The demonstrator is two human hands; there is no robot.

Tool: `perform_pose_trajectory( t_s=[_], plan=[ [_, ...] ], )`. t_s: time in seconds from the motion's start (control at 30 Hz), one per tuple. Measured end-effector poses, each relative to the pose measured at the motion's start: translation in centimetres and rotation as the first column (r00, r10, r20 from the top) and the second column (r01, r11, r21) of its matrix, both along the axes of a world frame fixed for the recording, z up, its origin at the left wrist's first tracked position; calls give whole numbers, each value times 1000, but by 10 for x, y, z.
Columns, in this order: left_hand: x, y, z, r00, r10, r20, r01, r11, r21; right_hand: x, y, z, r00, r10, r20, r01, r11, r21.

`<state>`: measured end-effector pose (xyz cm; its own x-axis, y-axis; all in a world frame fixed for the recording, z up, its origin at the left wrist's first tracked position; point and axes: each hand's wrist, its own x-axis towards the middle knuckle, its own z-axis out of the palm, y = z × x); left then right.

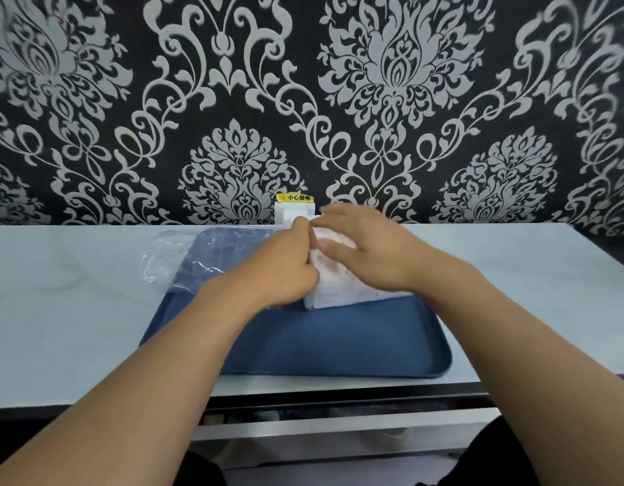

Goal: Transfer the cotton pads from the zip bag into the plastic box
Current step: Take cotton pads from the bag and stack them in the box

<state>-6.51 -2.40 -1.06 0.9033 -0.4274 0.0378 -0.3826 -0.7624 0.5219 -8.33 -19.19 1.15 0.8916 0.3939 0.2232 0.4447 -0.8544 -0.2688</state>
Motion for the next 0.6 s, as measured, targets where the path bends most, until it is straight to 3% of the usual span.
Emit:
perform_pose_trajectory(
  t_s=[0.03,0.1,0.17,0.23,0.27,0.33,0.4,0.43,0.5,0.6],
  plan=[
    [0,2,1,1000,15,4,-15,1000,13,-3,2,-11,994,66,-92,-70,996,-51],
    [2,7,2,999,40,-14,-40,999,10,-7,4,-25,972,36,-234,-91,970,-227],
    [3,13,2,997,57,-48,-57,998,-8,-11,9,-31,969,-29,-244,-73,914,-399],
    [5,17,2,997,62,-44,-62,998,11,-12,12,-30,962,-49,-269,-66,913,-404],
    [5,18,1,997,78,-16,-78,997,18,-13,11,-26,946,-32,-323,-69,952,-297],
    [7,14,2,982,129,141,-130,992,-3,-10,1,-15,934,-7,-357,62,988,143],
    [8,4,1,940,145,309,-135,989,-53,-3,-22,-7,973,-186,-134,228,842,489],
    [8,-3,0,932,122,342,-108,992,-58,2,-33,-7,952,-301,-48,280,802,528],
    [3,-21,-8,959,12,284,-32,997,65,10,-45,-16,934,-343,-101,355,855,379],
    [7,-35,-26,987,-74,142,14,924,383,15,-37,-44,921,-306,-242,290,952,-100]
  ],
)
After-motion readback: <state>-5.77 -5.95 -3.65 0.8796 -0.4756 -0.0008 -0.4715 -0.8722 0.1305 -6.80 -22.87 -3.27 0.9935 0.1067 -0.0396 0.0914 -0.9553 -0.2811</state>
